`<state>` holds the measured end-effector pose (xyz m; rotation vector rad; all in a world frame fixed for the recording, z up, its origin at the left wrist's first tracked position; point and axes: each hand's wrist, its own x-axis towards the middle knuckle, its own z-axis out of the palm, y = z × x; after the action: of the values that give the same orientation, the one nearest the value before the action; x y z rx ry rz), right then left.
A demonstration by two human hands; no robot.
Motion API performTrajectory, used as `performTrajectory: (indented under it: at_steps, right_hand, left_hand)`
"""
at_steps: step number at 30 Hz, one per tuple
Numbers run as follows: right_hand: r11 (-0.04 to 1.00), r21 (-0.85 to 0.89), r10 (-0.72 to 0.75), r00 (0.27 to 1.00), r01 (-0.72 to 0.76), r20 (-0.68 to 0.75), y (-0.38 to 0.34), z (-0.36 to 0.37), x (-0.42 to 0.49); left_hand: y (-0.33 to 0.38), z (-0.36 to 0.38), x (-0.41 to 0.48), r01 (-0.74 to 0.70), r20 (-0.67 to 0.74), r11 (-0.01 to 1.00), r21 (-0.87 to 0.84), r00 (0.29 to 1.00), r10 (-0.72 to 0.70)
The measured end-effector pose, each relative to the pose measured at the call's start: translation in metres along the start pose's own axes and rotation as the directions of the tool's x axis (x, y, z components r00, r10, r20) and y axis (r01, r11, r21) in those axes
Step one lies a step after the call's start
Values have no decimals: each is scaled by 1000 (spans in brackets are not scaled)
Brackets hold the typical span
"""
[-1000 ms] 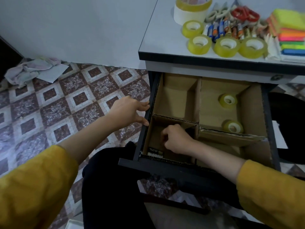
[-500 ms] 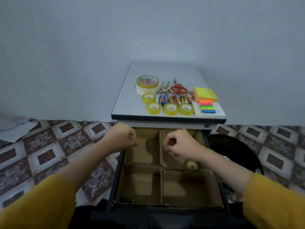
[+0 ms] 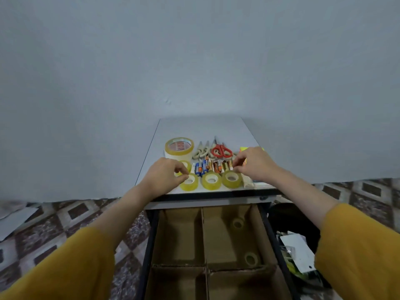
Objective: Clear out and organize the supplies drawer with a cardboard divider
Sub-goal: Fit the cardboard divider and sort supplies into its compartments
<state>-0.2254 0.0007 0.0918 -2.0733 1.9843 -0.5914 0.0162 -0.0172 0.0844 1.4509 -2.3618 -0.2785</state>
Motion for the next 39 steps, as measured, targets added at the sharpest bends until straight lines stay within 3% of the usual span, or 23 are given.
performTrajectory:
  at_steps: [5,11,24,39]
  right_hand:
    - [995,-101,-11,1000,12,7,15,-1,27]
    - [988,-156,2,999,5,40,31,-3,45]
    - [945,-308,-54,983,108,178,33,11,60]
    - [916,-374,-29,953,147,303,32,8,70]
  left_hand:
    - [-4,3,32,39,30,994,102,999,-42]
    - [-6,15,66,7,172,964,266,984,-55]
    - [-2,22,93,-93,297,950,298,955,1]
    - [-7,22,100,-48,316,972,230,948,-28]
